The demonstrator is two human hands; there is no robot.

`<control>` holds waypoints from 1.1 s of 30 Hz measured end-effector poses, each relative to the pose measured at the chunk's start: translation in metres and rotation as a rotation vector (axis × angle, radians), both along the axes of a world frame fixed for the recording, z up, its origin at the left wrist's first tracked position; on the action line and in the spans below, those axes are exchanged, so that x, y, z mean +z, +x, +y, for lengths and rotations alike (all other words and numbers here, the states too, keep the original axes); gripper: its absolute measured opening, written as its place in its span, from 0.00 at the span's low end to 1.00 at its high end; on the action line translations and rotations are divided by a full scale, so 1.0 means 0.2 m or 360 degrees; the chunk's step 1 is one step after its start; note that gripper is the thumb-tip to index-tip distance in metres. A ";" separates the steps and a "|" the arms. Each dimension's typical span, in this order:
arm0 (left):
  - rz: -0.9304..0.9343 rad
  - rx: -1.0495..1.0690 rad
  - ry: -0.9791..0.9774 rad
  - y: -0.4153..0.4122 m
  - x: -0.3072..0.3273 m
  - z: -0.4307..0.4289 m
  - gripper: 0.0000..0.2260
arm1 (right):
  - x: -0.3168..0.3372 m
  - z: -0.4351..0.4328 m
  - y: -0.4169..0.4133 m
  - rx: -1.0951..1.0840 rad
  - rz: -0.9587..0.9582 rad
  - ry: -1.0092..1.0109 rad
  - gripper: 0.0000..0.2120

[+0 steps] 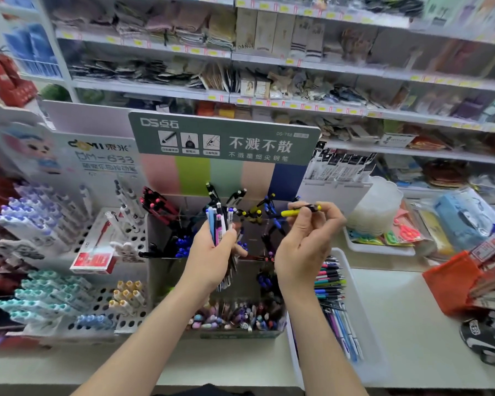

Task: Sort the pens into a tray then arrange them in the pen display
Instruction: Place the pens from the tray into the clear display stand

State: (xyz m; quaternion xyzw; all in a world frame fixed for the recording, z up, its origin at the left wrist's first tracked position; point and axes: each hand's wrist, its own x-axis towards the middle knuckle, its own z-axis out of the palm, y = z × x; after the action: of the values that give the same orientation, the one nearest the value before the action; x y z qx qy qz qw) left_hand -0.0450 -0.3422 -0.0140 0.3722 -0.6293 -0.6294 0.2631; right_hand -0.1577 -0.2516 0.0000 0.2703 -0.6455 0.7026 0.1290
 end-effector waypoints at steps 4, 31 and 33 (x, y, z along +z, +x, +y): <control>0.0053 -0.0043 -0.0004 -0.03 0.03 0.00 0.05 | -0.10 -0.05 -0.08 0.0077 0.0257 0.0331 0.08; 0.0160 -0.0223 0.0150 0.02 0.06 -0.05 0.05 | -0.03 -0.11 -0.13 0.0150 0.0432 0.1009 0.12; 0.0171 -0.0288 0.0164 0.04 0.06 -0.05 0.07 | -0.01 -0.08 -0.04 0.0453 -0.0027 0.0767 0.08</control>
State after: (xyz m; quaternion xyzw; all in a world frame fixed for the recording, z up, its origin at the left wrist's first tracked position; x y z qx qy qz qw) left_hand -0.0364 -0.3517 -0.0026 0.2927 -0.6122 -0.7011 0.2191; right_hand -0.1652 -0.2682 -0.0013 0.3752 -0.7506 0.5421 -0.0444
